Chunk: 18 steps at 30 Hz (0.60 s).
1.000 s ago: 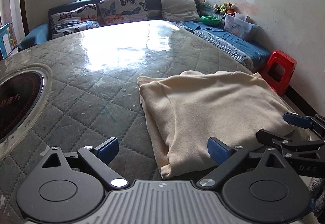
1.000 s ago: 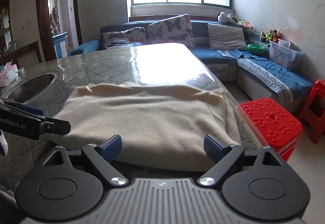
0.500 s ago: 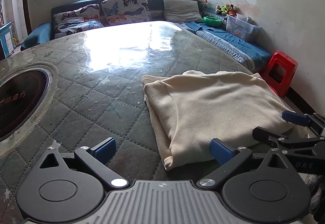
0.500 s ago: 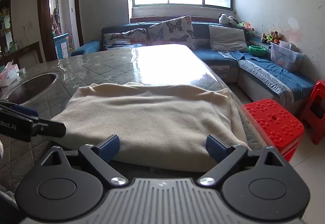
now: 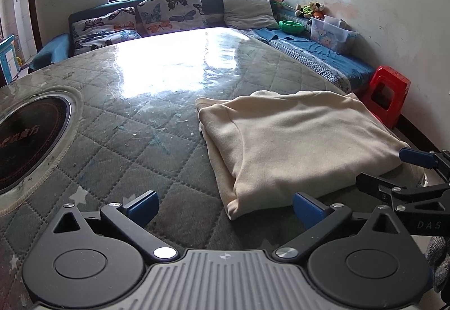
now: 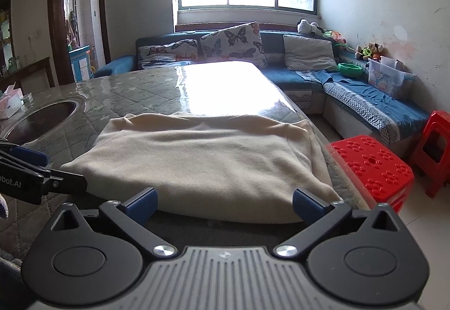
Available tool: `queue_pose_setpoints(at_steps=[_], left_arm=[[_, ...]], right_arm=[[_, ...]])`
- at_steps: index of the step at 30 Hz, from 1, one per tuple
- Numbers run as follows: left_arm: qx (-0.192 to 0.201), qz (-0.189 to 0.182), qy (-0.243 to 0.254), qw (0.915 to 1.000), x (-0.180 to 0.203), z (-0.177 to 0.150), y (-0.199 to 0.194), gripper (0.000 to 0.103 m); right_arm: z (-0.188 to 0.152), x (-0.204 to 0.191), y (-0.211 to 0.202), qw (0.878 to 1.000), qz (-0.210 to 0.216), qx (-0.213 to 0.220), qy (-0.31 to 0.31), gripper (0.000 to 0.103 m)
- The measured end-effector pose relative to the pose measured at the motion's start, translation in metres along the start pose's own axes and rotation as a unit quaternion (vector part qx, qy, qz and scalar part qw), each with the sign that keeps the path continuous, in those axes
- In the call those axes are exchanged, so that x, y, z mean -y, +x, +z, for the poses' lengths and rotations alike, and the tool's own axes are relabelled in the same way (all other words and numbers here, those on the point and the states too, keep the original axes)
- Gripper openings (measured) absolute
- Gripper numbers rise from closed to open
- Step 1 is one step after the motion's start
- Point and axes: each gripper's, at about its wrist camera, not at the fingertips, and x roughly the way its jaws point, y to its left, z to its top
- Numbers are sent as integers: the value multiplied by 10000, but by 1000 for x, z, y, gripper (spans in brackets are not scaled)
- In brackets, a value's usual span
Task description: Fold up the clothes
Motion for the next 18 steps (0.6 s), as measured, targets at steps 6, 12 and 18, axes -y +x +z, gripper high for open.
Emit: queue_pose_setpoints(at_steps=[6, 12, 18], left_arm=[[0, 9, 10, 10000, -1, -5, -5, 103], [-4, -15, 9, 10000, -1, -11, -11, 103], [-8, -7, 9, 10000, -1, -17, -15, 103]], right_arm=[[-3, -2, -6, 10000, -21, -10, -9, 103], [-9, -8, -13, 10000, -17, -29, -14, 103], [-13, -13, -19, 10000, -9, -44, 1, 103]])
